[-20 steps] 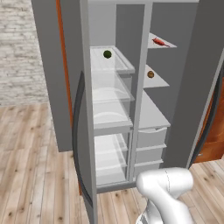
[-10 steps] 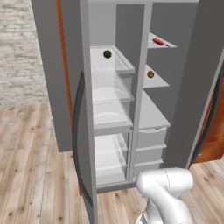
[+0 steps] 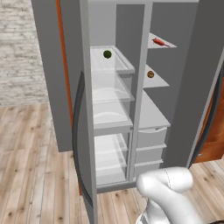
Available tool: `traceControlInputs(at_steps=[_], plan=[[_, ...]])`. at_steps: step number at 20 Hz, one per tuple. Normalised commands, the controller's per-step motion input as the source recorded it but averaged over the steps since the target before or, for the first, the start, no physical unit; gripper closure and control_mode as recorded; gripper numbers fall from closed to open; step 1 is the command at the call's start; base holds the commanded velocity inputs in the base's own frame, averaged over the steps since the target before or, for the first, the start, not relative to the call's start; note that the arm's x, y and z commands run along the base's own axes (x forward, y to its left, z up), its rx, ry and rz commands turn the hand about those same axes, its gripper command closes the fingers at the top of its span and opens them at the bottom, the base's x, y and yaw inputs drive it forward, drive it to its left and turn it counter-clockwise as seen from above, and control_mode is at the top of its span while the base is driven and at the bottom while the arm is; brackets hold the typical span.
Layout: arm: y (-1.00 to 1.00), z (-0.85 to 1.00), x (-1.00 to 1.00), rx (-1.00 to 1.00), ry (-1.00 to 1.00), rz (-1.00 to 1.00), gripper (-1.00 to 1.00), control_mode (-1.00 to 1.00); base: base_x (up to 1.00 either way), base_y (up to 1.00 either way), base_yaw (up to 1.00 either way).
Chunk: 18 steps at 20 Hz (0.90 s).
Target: There's a fish in the fridge that needs to be moved to the freezer for freezing. Pick up the fish from the fridge, place it on any shelf in the freezer, and close the fridge and freezer doors when done.
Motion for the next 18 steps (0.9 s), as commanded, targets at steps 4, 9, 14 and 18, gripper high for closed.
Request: traceControlInputs(at_steps=[4,9,14,18], plan=[[-0.4,-0.57,0.5,0.0,0.0,0.25,-1.0,-1.0,0.0,0.0,0.0],[-0.34,-0.49,0.54,0.01,0.0,0.19,-1.0,-1.0,0.0,0.0,0.0],[-0.25,-0.53,0.6,0.01,0.0,0.14,-1.0,-1.0,0.0,0.0,0.0],[-0.13,-0.43,0.58,0.01,0.01,0.13,-1.0,-1.0,0.0,0.0,0.0]])
